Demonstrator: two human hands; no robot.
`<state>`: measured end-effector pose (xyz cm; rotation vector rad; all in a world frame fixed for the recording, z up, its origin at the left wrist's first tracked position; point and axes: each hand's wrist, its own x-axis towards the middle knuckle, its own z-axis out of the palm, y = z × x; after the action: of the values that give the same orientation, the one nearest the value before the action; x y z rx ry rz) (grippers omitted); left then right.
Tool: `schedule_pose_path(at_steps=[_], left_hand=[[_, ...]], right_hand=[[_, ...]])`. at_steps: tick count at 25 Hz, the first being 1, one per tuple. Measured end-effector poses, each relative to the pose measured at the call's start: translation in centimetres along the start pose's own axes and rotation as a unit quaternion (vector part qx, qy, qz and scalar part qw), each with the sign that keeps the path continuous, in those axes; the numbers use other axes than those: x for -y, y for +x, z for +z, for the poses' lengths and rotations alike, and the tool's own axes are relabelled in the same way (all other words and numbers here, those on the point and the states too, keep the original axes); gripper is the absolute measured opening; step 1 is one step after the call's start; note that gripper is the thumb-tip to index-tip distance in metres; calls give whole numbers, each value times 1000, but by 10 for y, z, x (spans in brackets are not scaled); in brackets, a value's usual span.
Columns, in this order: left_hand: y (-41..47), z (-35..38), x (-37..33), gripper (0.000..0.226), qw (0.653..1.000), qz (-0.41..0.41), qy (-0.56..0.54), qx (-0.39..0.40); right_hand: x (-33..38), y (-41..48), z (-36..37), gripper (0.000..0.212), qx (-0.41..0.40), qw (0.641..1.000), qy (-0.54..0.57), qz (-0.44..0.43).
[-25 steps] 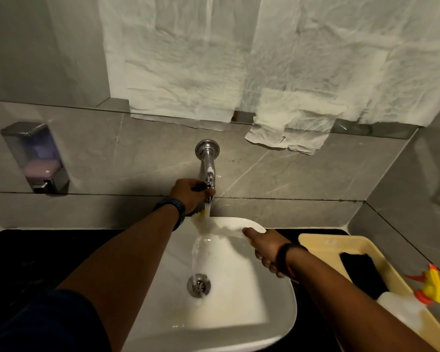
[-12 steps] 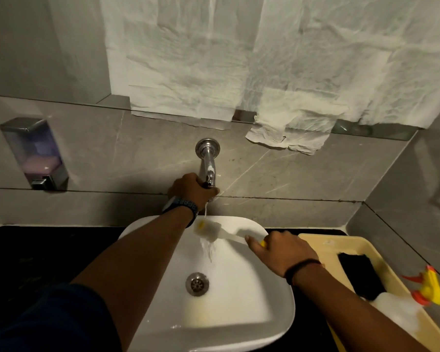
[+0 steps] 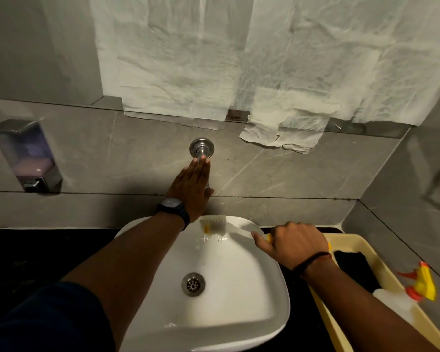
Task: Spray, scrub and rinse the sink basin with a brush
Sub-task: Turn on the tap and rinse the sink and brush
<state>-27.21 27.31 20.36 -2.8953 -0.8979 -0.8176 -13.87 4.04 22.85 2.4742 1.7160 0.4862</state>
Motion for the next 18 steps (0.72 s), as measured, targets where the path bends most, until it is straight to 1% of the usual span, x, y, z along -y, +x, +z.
schedule_pose_path(at_steps=[8,13,16,18], left_hand=[[-1,-1,2,70,1000,12,-6,-1],[-2,0,0,67,999,11,-27,-15],[-2,1,1,67,999,17,-33,-20],[-2,0,-1,68,999,16,-43,-24]], right_hand=[[-17,-2,14,69,-5,1000,11,16],[-24,-6,23,71,25,1000,-7,-14],[-25,-4,24,72,30,999,-19,-31],[-24,-3,28,73,32,999,-10,-24]])
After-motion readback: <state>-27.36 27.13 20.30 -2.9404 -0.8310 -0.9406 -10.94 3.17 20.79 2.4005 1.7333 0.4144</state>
